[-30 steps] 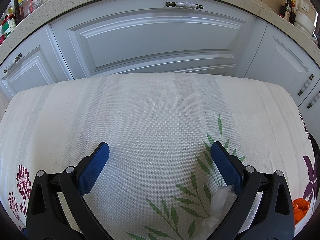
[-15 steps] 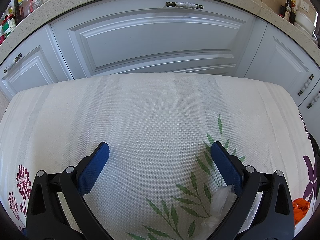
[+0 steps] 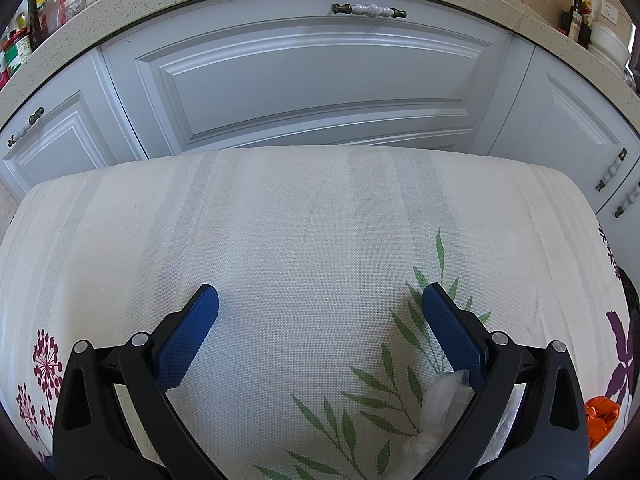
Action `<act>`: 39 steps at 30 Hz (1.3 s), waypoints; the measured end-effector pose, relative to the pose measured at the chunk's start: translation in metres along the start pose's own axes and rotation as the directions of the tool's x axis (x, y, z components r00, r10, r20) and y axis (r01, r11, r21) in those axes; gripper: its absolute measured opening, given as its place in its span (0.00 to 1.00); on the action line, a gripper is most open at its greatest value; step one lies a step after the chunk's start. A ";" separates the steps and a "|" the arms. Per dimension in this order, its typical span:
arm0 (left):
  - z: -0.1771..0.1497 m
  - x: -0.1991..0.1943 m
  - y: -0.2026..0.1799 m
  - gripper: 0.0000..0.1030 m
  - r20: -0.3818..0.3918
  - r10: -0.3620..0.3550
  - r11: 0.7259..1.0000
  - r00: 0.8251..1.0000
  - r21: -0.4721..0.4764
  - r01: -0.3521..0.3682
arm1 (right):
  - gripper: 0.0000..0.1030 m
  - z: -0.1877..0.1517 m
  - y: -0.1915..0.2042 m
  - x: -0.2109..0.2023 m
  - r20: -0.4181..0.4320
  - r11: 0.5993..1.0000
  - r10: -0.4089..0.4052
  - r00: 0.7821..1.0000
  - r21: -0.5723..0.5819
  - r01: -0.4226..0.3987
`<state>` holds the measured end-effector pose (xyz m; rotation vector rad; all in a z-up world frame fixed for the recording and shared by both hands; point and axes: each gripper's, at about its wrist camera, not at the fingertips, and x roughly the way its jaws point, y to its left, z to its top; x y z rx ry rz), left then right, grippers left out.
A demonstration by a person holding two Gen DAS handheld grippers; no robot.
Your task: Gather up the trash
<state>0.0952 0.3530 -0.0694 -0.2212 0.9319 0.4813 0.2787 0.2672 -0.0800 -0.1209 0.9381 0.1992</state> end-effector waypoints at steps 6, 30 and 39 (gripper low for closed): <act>0.000 0.000 0.000 0.95 0.000 0.000 1.000 1.000 0.000 0.000 | 0.96 0.004 0.000 0.003 -0.001 1.000 0.000 1.000 0.001 0.000; -0.018 -0.110 -0.012 0.94 0.266 -0.093 0.994 0.959 0.075 0.075 | 0.96 -0.047 -0.079 -0.215 0.385 0.989 0.118 0.915 -0.133 -0.072; -0.064 -0.164 -0.036 0.94 0.365 -0.190 0.977 0.911 0.165 0.137 | 0.96 -0.164 -0.133 -0.265 0.522 0.972 -0.138 0.841 -0.092 0.217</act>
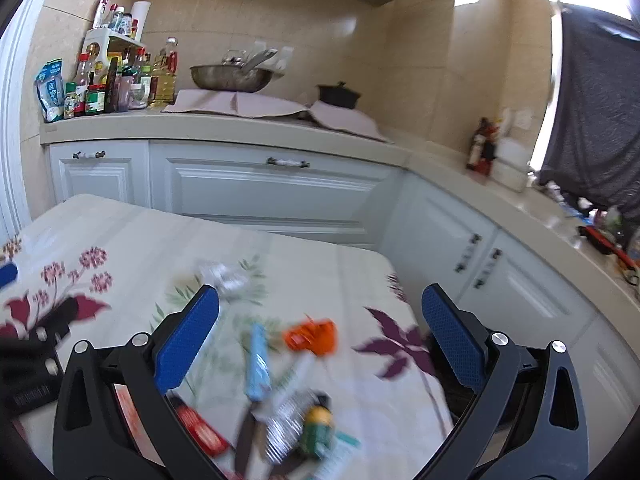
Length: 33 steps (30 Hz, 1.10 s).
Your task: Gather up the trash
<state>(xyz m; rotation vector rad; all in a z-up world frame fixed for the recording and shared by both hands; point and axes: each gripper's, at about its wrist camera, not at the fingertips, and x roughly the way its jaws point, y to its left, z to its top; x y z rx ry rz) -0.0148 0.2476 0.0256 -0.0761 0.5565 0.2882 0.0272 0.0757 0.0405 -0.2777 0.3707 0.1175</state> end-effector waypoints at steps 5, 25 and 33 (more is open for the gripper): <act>-0.013 -0.029 -0.015 0.94 0.044 -0.046 0.999 0.998 0.026 0.045 | 0.96 -0.029 -0.020 -0.034 0.013 0.999 -0.010 1.000 0.042 0.009; -0.006 -0.074 -0.067 0.94 0.123 -0.191 0.979 0.974 0.094 0.180 | 0.96 -0.061 -0.088 -0.088 0.006 0.971 -0.135 0.991 0.201 0.131; -0.003 -0.077 -0.071 0.94 0.141 -0.176 0.980 0.974 0.114 0.161 | 0.96 -0.057 -0.092 -0.089 0.008 0.970 -0.150 0.989 0.195 0.146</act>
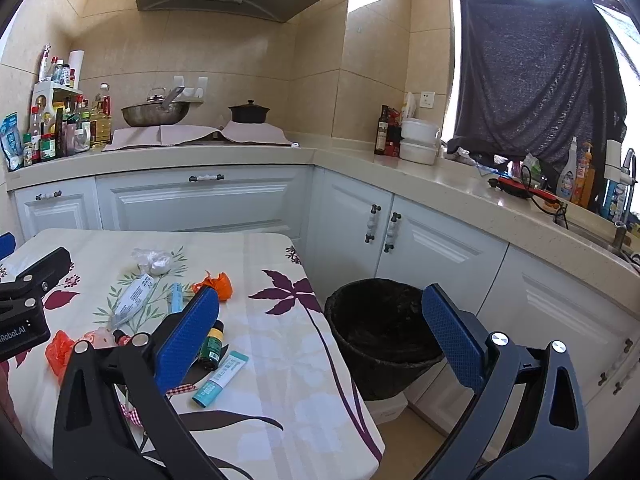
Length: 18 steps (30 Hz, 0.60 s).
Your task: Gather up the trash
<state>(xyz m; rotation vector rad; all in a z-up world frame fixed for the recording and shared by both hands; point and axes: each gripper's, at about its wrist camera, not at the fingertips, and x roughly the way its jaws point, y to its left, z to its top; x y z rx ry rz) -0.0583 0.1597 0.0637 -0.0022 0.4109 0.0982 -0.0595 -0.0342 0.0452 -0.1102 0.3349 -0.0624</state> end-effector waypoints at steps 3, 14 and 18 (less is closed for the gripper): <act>0.000 0.000 0.002 0.94 -0.002 0.011 1.000 1.000 -0.005 -0.011 | 0.96 0.003 -0.001 0.001 0.005 1.000 0.000 1.000 0.007 0.000; 0.004 0.010 0.000 0.94 -0.011 0.004 1.000 1.000 -0.016 -0.004 | 0.96 0.005 -0.003 0.008 -0.002 1.000 0.001 1.000 0.016 -0.001; 0.004 0.011 -0.003 0.94 -0.012 -0.014 1.000 1.000 -0.014 0.014 | 0.96 0.005 -0.006 0.010 -0.007 1.000 0.005 1.000 0.030 -0.004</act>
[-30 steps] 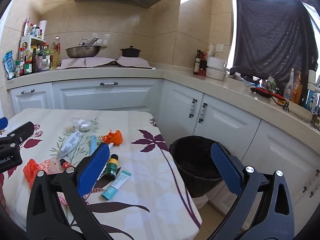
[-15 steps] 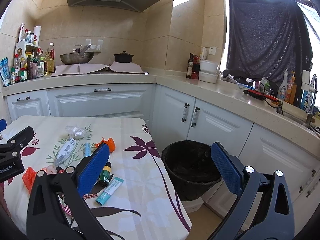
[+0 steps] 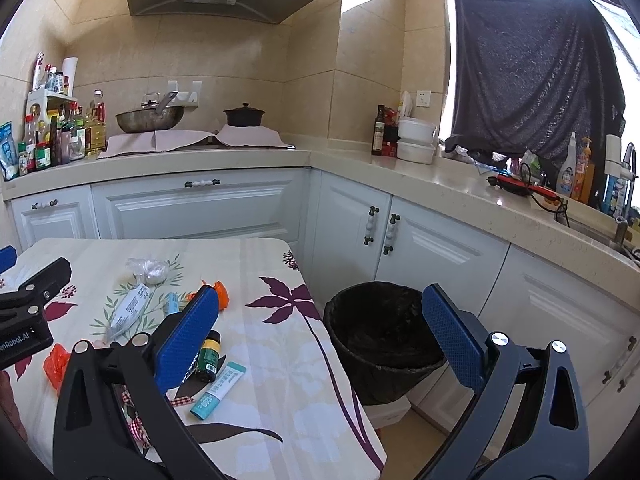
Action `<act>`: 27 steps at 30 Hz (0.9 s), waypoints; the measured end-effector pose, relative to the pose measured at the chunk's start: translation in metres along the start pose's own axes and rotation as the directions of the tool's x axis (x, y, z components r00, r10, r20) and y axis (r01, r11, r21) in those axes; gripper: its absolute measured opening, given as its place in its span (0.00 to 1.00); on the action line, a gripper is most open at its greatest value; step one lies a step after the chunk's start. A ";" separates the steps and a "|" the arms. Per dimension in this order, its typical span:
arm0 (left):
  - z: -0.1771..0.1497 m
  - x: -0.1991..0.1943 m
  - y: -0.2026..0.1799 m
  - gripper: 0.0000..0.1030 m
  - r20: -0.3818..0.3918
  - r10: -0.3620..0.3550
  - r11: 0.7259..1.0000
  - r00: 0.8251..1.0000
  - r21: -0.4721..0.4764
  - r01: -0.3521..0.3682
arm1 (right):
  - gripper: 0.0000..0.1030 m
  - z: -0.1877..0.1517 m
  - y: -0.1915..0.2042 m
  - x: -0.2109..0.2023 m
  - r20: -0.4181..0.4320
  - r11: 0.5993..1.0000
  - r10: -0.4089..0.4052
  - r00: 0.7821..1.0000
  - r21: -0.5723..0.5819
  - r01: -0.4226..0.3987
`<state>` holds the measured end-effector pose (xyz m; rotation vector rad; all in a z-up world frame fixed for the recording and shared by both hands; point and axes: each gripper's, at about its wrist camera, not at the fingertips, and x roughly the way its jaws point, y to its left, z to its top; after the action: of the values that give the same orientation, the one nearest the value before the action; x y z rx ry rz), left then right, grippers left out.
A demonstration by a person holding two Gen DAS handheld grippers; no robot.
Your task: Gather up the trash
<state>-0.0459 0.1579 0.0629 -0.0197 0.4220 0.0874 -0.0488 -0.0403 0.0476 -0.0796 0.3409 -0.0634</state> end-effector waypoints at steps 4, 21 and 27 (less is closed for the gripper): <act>0.000 0.004 -0.004 0.94 -0.009 -0.002 1.000 1.000 0.009 0.002 | 0.96 0.000 -0.003 0.001 -0.004 1.000 -0.001 1.000 0.010 0.001; 0.006 0.015 -0.018 0.94 -0.017 -0.029 0.999 0.999 0.017 0.029 | 0.96 0.004 -0.014 0.009 -0.013 1.000 -0.008 1.000 0.028 0.008; 0.009 0.022 -0.028 0.94 -0.026 -0.060 0.998 0.998 0.023 0.061 | 0.96 0.003 -0.020 0.012 -0.021 0.999 -0.018 1.000 0.030 0.018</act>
<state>-0.0201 0.1321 0.0617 -0.0099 0.4477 0.0228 -0.0371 -0.0606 0.0478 -0.0518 0.3599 -0.0871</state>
